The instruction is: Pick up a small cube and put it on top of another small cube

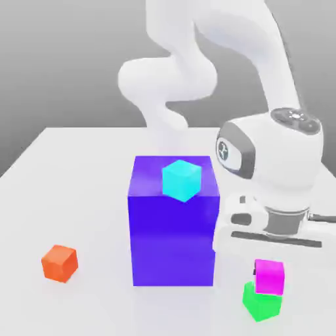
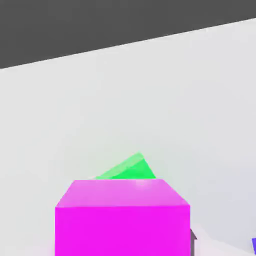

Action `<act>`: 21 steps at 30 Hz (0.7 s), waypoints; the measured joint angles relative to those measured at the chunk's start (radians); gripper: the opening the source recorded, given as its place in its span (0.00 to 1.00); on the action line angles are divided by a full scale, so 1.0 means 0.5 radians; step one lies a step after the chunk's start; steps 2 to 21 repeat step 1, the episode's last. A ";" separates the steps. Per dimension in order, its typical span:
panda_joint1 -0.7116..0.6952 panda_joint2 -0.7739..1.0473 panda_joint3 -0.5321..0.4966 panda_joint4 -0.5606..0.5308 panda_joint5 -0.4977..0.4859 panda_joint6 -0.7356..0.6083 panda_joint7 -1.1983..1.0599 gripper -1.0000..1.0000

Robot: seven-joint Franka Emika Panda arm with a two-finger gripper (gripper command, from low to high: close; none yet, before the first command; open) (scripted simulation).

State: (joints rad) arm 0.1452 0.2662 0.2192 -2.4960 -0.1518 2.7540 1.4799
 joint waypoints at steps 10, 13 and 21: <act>0.000 0.000 0.000 0.000 0.000 0.000 0.000 1.00; 0.000 0.000 0.000 0.000 0.000 0.000 0.000 1.00; 0.000 0.000 0.000 0.000 0.000 0.000 0.000 1.00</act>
